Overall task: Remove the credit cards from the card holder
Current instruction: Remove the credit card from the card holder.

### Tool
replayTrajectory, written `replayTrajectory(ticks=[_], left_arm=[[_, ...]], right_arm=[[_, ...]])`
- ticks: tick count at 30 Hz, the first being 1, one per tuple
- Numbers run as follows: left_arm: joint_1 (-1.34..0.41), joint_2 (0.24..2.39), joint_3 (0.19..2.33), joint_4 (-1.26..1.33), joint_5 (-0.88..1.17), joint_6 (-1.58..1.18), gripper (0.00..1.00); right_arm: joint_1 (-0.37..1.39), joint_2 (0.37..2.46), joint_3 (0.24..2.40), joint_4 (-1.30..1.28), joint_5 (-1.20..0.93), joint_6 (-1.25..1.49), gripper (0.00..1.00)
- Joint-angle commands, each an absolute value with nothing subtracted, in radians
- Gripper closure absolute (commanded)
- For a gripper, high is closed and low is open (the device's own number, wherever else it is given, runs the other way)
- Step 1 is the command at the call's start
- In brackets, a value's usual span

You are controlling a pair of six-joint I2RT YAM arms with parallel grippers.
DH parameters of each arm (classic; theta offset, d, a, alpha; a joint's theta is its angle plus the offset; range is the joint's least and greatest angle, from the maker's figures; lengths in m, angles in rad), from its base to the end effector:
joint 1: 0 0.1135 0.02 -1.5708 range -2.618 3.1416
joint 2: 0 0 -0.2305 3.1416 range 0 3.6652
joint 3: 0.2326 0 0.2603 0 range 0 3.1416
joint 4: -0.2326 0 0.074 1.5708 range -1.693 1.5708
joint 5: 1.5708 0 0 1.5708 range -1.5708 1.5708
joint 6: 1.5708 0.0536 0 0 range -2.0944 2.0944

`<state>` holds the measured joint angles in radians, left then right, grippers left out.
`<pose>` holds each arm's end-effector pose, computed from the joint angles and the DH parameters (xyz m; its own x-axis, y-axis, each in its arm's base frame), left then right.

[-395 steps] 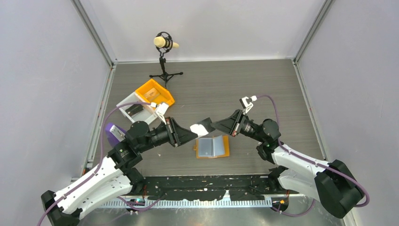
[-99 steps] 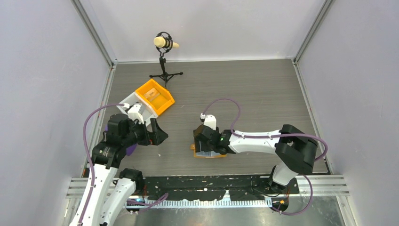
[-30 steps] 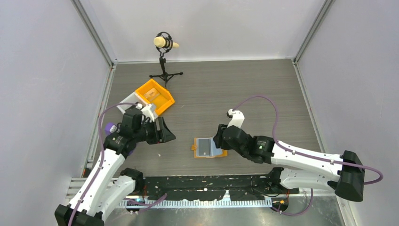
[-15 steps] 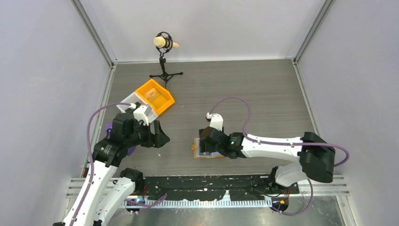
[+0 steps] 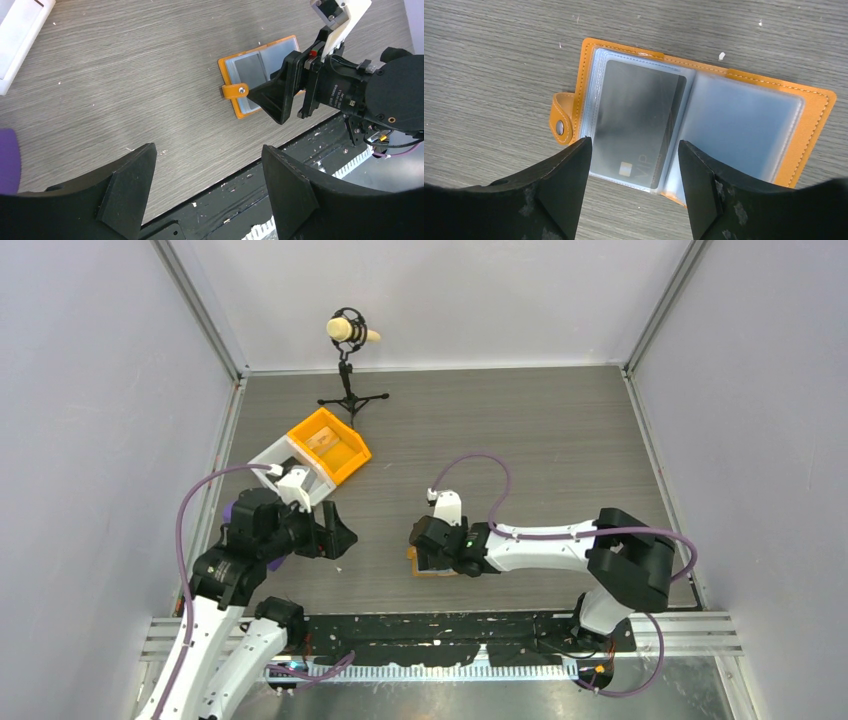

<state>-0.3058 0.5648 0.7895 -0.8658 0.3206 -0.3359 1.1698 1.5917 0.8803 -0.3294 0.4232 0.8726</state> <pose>0.1465 -0.0640 0.2771 -0.7120 -0.1032 -0.6945 0.3092 0.8420 -0.4421 0.1444 0.2841 0.1180 -0.7974 -0.0916 -0.5964 -0.2295 0.9601 0.1595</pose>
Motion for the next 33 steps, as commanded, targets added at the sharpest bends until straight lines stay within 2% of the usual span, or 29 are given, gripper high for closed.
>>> replayTrajectory(ticks=[1, 8, 14, 24, 27, 29, 33], left_arm=[[-0.308, 0.556, 0.787, -0.85, 0.306, -0.33, 0.2], [-0.307, 0.555, 0.785, -0.851, 0.296, -0.331, 0.19], [-0.308, 0.567, 0.787, -0.852, 0.3, -0.331, 0.19], [-0.308, 0.579, 0.792, -0.857, 0.302, -0.331, 0.19], [-0.307, 0.576, 0.793, -0.857, 0.302, -0.331, 0.19], [-0.307, 0.573, 0.79, -0.853, 0.302, -0.331, 0.19], [-0.308, 0.574, 0.79, -0.852, 0.301, -0.331, 0.19]], right_arm=[[1.176, 1.609, 0.923, -0.301, 0.431, 0.898, 0.29], [1.176, 1.639, 0.918, -0.313, 0.432, 0.891, 0.33], [1.176, 1.625, 0.917, -0.319, 0.449, 0.869, 0.46], [1.176, 1.607, 0.88, -0.27, 0.449, 0.838, 0.56], [1.176, 1.586, 0.89, -0.298, 0.467, 0.826, 0.56], [1.176, 1.57, 0.906, -0.325, 0.472, 0.817, 0.47], [1.177, 1.556, 0.934, -0.344, 0.447, 0.807, 0.37]])
